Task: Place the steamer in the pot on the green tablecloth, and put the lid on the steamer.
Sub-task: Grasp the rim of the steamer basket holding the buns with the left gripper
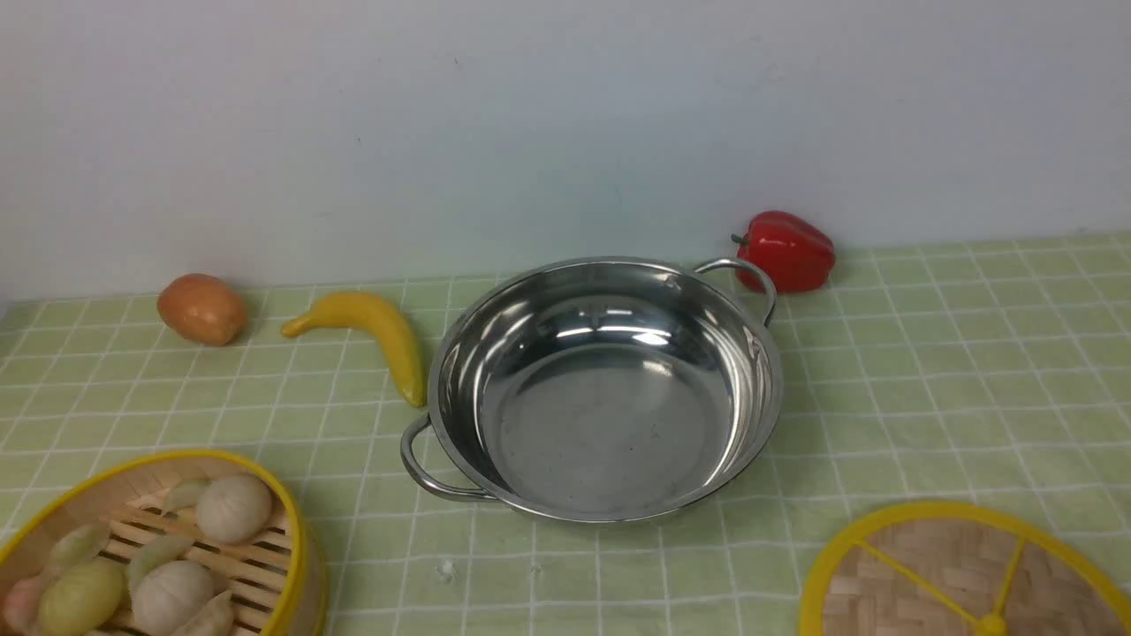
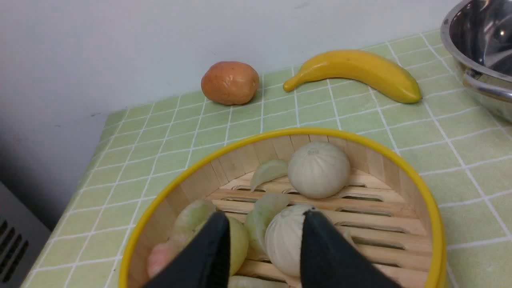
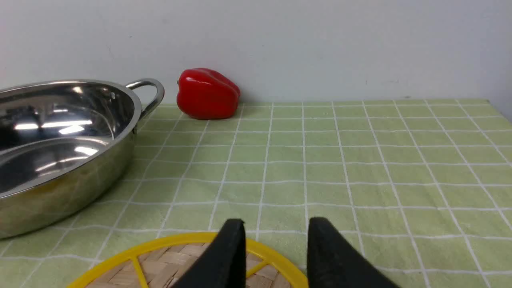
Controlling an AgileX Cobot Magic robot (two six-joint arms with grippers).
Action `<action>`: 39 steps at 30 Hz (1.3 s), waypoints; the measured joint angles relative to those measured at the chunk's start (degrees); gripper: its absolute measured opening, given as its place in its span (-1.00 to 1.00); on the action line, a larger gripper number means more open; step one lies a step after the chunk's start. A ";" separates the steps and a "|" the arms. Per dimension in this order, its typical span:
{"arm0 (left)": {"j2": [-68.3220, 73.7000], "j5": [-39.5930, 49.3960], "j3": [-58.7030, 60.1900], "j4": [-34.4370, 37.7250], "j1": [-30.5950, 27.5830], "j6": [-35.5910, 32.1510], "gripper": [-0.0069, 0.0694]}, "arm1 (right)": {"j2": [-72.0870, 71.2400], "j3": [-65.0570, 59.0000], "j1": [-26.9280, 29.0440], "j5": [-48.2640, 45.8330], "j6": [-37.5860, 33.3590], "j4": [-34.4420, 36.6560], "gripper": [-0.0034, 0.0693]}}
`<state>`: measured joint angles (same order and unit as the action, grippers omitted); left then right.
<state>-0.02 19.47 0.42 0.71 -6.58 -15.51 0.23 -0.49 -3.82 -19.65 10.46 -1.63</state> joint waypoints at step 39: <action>0.00 -16.23 0.00 10.42 0.00 4.80 -0.18 | 0.00 0.00 0.00 0.00 0.00 0.00 -0.24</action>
<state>-0.02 3.24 0.42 11.13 -6.58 -10.71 0.23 -0.49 -3.82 -19.65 10.46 -1.63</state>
